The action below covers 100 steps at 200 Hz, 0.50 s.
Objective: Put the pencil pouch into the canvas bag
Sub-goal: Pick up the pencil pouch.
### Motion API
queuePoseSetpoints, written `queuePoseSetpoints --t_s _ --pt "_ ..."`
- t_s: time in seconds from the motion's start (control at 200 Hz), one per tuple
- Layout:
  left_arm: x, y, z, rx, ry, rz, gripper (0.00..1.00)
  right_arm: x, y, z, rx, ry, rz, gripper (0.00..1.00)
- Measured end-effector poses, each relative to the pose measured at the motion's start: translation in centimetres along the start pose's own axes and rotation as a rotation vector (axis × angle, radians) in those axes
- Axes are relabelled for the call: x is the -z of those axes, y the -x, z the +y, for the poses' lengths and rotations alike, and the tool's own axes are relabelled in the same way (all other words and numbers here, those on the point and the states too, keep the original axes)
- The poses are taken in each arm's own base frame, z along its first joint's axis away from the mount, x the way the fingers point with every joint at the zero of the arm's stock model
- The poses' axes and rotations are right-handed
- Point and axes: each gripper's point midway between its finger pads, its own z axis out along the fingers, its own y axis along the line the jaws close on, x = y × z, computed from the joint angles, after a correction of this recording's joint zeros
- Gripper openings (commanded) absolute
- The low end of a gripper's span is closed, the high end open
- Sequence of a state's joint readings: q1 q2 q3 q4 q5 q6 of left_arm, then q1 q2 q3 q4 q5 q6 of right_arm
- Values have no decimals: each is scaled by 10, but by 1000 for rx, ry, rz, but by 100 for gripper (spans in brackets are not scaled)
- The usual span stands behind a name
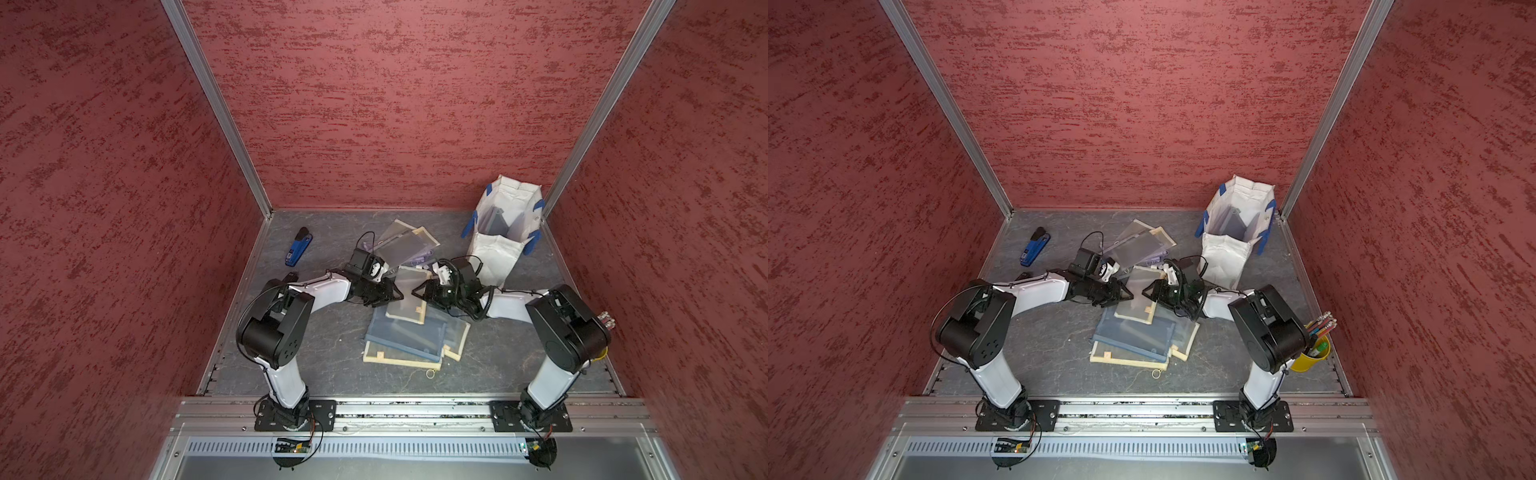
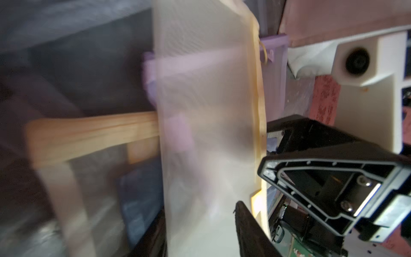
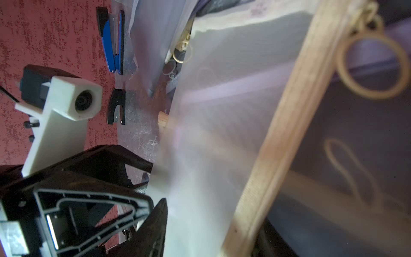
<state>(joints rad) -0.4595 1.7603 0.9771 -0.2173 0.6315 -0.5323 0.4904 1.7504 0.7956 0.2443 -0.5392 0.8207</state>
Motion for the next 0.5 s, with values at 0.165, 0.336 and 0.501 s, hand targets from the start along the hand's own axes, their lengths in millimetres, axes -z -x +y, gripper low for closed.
queuePoseSetpoints --t_s 0.165,0.336,0.501 --pt "-7 -8 -14 -23 -18 14 20 0 0 1 -10 15 -10 39" --pt "1 -10 -29 -48 -38 0 18 2 1 5 -12 33 -17 15" --pt "19 -8 -46 -79 -61 -33 38 24 5 34 36 92 -54 0"
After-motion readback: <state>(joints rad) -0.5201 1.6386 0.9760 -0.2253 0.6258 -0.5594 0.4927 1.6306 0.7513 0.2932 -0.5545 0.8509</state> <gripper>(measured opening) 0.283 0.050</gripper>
